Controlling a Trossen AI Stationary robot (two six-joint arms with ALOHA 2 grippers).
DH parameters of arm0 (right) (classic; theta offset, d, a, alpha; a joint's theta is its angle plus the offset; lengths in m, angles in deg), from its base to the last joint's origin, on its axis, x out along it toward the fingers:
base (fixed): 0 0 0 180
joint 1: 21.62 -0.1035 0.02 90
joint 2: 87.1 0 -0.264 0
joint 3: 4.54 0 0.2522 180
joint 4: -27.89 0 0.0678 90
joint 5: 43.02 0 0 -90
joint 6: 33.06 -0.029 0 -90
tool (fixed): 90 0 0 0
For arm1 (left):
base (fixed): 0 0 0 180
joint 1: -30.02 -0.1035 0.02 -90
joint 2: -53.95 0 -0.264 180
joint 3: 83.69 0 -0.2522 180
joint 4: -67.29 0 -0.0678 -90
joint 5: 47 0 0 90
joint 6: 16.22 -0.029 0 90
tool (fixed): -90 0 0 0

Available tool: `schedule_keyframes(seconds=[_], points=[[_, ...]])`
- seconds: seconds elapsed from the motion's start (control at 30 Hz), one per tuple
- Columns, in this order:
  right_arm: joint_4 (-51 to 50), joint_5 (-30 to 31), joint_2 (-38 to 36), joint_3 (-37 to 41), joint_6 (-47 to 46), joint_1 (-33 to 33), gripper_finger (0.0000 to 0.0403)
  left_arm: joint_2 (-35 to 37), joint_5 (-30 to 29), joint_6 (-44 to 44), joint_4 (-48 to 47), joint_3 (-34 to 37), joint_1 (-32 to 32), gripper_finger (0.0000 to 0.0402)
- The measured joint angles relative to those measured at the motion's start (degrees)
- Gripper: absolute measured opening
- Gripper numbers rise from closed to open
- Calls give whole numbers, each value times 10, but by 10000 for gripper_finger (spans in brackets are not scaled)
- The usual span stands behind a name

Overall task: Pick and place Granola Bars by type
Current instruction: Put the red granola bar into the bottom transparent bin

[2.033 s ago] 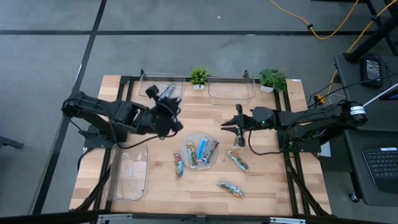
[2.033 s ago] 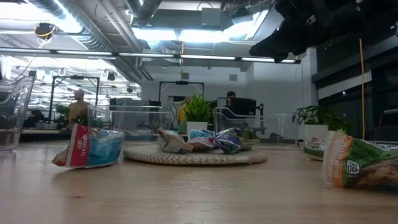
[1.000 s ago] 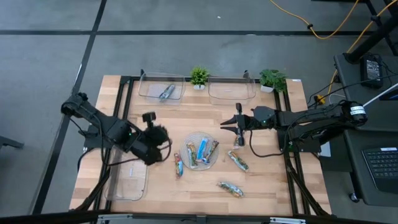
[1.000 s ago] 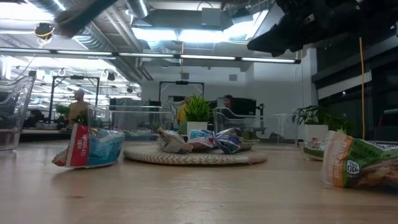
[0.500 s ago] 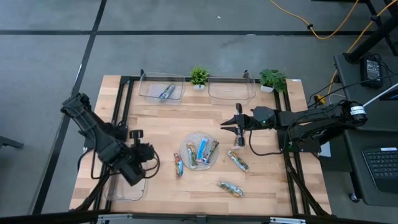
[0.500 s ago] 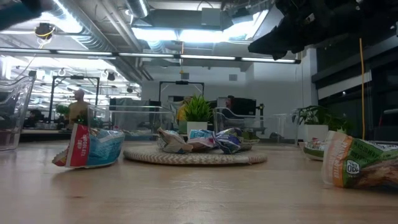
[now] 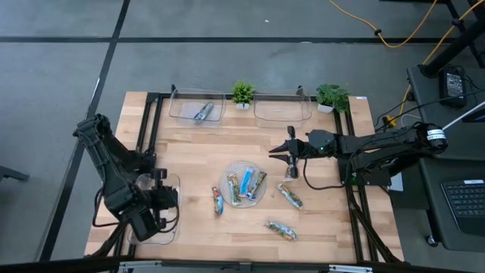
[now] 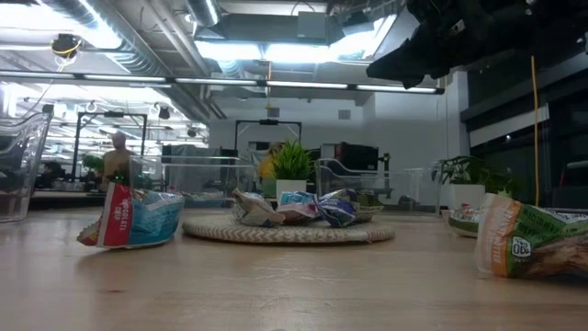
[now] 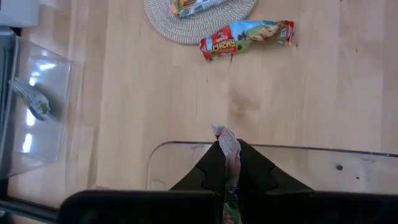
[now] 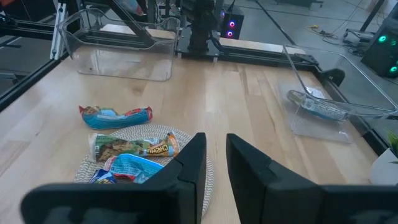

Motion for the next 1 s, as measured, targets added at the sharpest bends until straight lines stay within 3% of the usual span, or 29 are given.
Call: schedule_keyframes(seconds=[0.2,0.33,0.57,1.0], points=[[0,0,0,0,0,0,67,-32,1,-18,0,0,9,8],[0,0,0,0,-1,0,67,-47,23,16,11,22,11,8],[0,0,0,0,-2,0,67,-43,108,74,110,110,21,8],[0,0,0,0,-2,0,67,-40,170,94,260,222,21,8]])
